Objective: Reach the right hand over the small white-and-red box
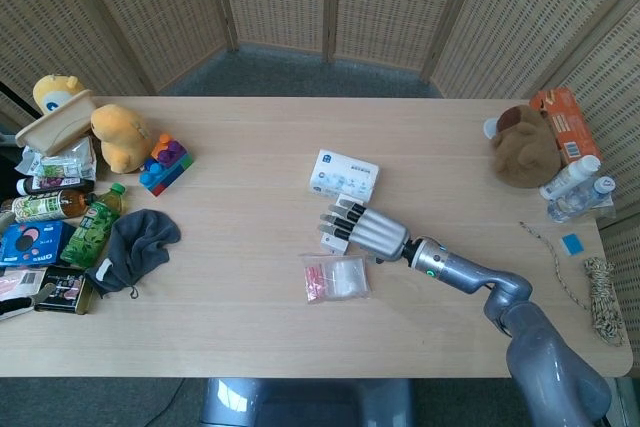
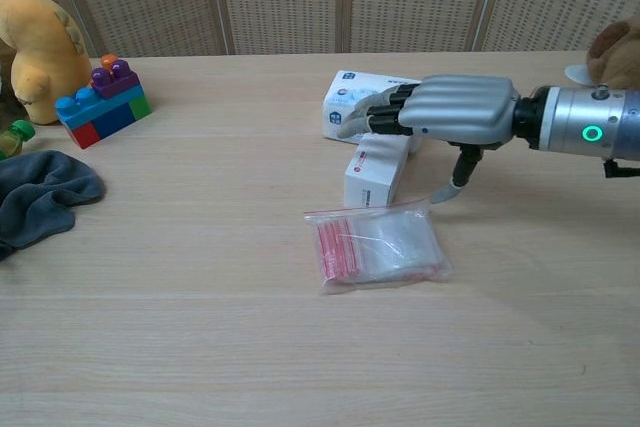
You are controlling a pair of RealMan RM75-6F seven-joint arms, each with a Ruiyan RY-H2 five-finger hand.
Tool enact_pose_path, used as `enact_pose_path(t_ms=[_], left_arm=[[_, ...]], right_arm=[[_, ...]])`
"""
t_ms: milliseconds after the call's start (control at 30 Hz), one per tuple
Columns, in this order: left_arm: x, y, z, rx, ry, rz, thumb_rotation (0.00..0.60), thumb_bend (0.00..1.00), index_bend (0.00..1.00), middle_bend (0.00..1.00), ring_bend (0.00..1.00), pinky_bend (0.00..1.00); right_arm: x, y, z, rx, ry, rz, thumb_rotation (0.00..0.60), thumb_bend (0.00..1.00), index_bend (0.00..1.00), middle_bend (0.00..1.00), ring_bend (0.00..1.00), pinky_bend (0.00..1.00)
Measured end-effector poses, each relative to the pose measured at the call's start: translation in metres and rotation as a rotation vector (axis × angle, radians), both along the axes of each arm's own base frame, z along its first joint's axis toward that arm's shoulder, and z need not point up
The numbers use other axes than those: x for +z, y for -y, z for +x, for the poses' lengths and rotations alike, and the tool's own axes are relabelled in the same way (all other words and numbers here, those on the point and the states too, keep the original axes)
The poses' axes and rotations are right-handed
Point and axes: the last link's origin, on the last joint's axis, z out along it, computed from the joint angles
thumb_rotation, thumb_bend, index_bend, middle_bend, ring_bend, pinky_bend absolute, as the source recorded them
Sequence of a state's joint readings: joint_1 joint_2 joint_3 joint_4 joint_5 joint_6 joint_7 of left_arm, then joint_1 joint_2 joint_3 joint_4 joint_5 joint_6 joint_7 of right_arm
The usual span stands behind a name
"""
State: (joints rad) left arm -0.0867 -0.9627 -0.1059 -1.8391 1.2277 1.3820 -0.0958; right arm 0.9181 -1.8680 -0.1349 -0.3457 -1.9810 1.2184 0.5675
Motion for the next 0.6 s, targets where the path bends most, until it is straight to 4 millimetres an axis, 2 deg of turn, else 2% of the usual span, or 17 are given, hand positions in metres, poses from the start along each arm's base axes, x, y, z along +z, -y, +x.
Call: enact_pose_path(t_ms=[333, 600], left_arm=[[0.001, -0.001, -0.001, 0.000, 0.007, 0.000, 0.600, 0.00, 0.03, 0.00, 0.00, 0.00], [0.001, 0.000, 0.000, -0.002, 0.008, -0.001, 0.600, 0.00, 0.03, 0.00, 0.00, 0.00]], right_arm=[[-0.006, 0.021, 0.003, 0.023, -0.150, -0.068, 0.600, 0.03, 0.02, 0.01, 0.00, 0.14], [-0.011, 0.017, 0.005, 0.043, -0.158, -0.051, 0.600, 0.05, 0.44, 0.04, 0.00, 0.16]])
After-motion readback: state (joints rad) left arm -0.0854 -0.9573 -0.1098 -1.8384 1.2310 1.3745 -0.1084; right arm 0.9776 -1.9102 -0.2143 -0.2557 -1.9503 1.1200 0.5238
